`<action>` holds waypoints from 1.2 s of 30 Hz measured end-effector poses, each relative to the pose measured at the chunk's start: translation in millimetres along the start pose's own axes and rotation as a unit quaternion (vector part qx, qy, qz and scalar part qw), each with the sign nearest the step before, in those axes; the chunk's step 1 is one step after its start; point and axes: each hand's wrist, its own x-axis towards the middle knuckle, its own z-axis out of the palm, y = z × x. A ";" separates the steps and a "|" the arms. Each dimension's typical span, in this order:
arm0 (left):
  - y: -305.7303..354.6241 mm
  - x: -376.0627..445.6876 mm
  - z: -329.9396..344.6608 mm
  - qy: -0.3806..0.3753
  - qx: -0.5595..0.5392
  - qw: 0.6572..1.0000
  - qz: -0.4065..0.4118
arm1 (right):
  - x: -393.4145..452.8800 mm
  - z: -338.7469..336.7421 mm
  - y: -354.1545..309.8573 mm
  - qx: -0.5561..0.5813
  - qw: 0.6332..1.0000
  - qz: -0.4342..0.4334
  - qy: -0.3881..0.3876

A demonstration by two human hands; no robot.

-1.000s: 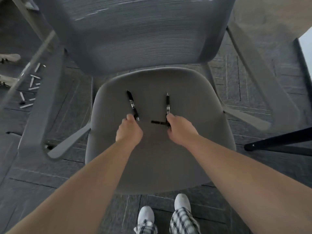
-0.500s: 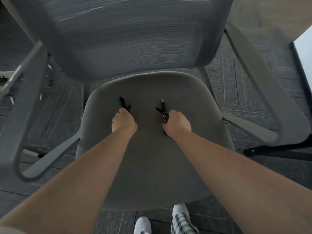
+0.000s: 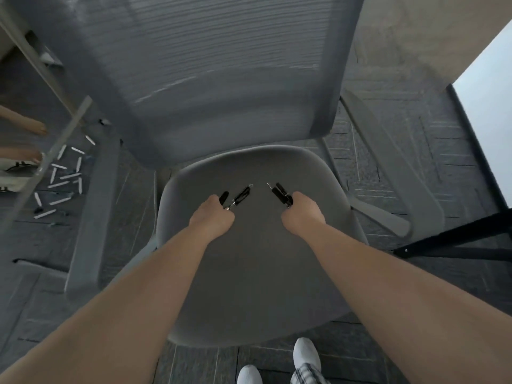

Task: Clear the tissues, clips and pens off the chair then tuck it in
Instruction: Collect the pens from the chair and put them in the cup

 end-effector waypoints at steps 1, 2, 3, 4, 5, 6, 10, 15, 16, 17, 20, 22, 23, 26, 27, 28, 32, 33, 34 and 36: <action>7.0 -5.3 -7.7 -0.006 -0.001 1.000 0.017 | -6.3 -9.1 -3.7 0.008 1.000 -0.002 0.002; 15.1 -10.1 -15.2 -0.014 -0.004 0.999 0.036 | -12.8 -18.6 -7.6 0.016 1.000 -0.006 0.006; 23.9 -15.2 -22.7 -0.025 -0.008 0.998 0.054 | -18.9 -28.2 -11.5 0.022 1.000 -0.009 0.010; 32.6 -20.0 -29.8 -0.036 -0.009 0.997 0.069 | -25.3 -38.0 -15.2 0.028 0.999 -0.011 0.016; 41.9 -24.7 -36.3 -0.043 -0.005 0.996 0.082 | -31.8 -48.0 -18.6 0.033 0.999 -0.013 0.024; 50.8 -29.0 -42.6 -0.045 -0.001 0.994 0.095 | -38.1 -58.1 -22.0 0.037 0.999 -0.014 0.032; 89.8 -51.7 -65.4 -0.036 -0.040 0.988 0.145 | -67.2 -102.1 -30.7 0.057 0.995 -0.029 0.081; 147.7 -90.4 -93.4 -0.019 -0.099 0.980 0.171 | -101.8 -154.7 -25.0 0.095 0.982 -0.030 0.158; 161.2 -97.7 -96.8 -0.024 -0.113 0.978 0.176 | -108.9 -166.4 -22.6 0.106 0.979 -0.027 0.170; 175.0 -105.3 -99.1 -0.031 -0.125 0.975 0.183 | -117.2 -178.9 -19.5 0.115 0.976 -0.025 0.182; 217.4 -132.3 -101.2 -0.048 -0.137 0.964 0.224 | -142.0 -218.1 -8.4 0.142 0.966 -0.020 0.213; 247.0 -153.2 -97.7 -0.066 -0.142 0.951 0.265 | -155.8 -244.5 4.6 0.165 0.959 -0.010 0.232; 262.3 -164.1 -94.7 -0.068 -0.139 0.946 0.285 | -162.2 -257.8 13.4 0.182 0.954 -0.003 0.238; 311.4 -200.5 -82.9 -0.062 -0.139 0.927 0.342 | -185.2 -297.8 45.1 0.221 0.939 0.006 0.262; 328.6 -213.2 -76.5 -0.068 -0.146 0.920 0.358 | -195.2 -310.7 58.2 0.229 0.934 0.008 0.274; 345.4 -226.5 -68.6 -0.077 -0.154 0.912 0.372 | -205.5 -322.9 72.4 0.240 0.928 0.012 0.285; 407.4 -287.7 -25.9 -0.090 -0.144 0.893 0.416 | -247.6 -365.9 143.2 0.273 0.901 0.055 0.333; 422.1 -304.4 -13.1 -0.098 -0.134 0.890 0.425 | -258.6 -375.5 162.6 0.283 0.892 0.067 0.347; 436.7 -321.6 0.5 -0.111 -0.127 0.885 0.434 | -270.1 -384.5 182.4 0.296 0.880 0.080 0.362; 465.2 -357.9 29.2 -0.143 -0.128 0.872 0.450 | -295.9 -402.0 221.9 0.321 0.853 0.097 0.399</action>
